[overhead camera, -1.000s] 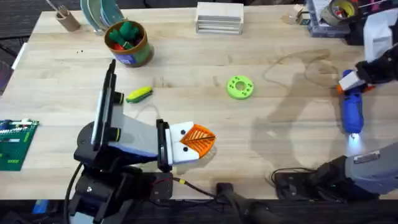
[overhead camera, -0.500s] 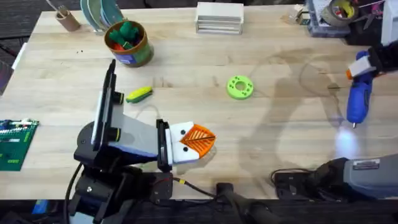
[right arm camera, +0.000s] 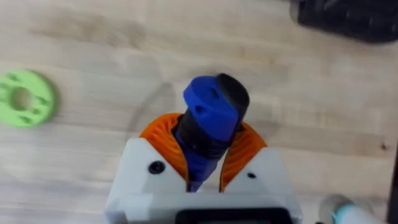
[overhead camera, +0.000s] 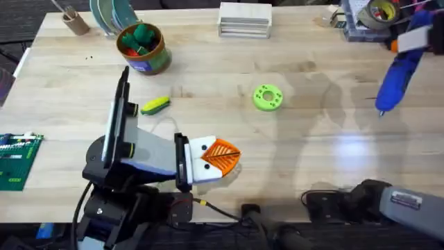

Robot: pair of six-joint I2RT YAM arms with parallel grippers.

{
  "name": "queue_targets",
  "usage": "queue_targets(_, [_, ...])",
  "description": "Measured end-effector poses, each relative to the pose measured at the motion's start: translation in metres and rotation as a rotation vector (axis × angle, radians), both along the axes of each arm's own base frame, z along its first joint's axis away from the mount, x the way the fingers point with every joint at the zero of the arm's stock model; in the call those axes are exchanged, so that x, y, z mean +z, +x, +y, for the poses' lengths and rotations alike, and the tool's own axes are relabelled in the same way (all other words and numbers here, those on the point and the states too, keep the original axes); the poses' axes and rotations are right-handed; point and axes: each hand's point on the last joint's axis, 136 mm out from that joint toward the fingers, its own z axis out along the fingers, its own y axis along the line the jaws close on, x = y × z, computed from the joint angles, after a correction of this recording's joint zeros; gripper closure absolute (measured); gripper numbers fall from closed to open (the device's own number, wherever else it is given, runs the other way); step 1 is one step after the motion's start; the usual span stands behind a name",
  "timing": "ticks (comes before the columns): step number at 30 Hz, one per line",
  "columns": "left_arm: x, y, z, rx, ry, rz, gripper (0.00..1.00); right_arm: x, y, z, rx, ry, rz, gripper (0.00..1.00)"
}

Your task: Pick up the gripper from the table and insert it into the empty holder that is missing its gripper. Then pick up a screw, insert it into the mounting hole, and use the screwdriver to tighten it. Finally, clean up the table by picking up the vegetable and placing it into the bucket.

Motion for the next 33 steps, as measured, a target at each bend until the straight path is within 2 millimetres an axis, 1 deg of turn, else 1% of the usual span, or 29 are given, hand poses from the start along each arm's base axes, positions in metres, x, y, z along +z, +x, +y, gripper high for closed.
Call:
queue_targets(3, [0.000,0.000,0.000,0.000,0.000,0.000,0.992,0.024,-0.001,0.015,0.021,0.051,-0.099,0.772])
queue_targets(7, [0.000,0.000,0.000,0.000,0.000,0.000,0.992,0.050,-0.002,0.036,0.060,0.131,-0.206,0.778])
queue_targets(11, [0.000,0.000,0.000,0.000,0.000,0.001,0.992,0.064,-0.004,0.060,0.117,0.178,-0.252,0.783])
queue_targets(14, [0.000,0.000,0.000,0.000,0.000,0.001,0.992,0.069,-0.005,0.082,0.177,0.203,-0.264,0.788])
queue_targets(20, [0.000,0.000,0.000,0.000,0.000,0.001,0.992,0.069,-0.006,0.127,0.300,0.252,-0.260,0.796])
queue_targets(25, [0.000,0.000,0.000,0.000,0.000,0.003,0.992,0.050,-0.015,0.154,0.355,0.289,-0.271,0.802])
queue_targets(29, [0.000,0.000,0.000,0.000,0.000,0.003,0.992,0.035,-0.021,0.168,0.353,0.333,-0.344,0.807])
queue_targets(31, [0.000,0.000,0.000,0.001,0.000,0.003,0.992,0.033,-0.023,0.178,0.366,0.360,-0.394,0.809])
queue_targets(33, [0.000,0.000,0.000,0.000,0.000,0.003,0.992,0.036,-0.025,0.193,0.400,0.391,-0.452,0.812])
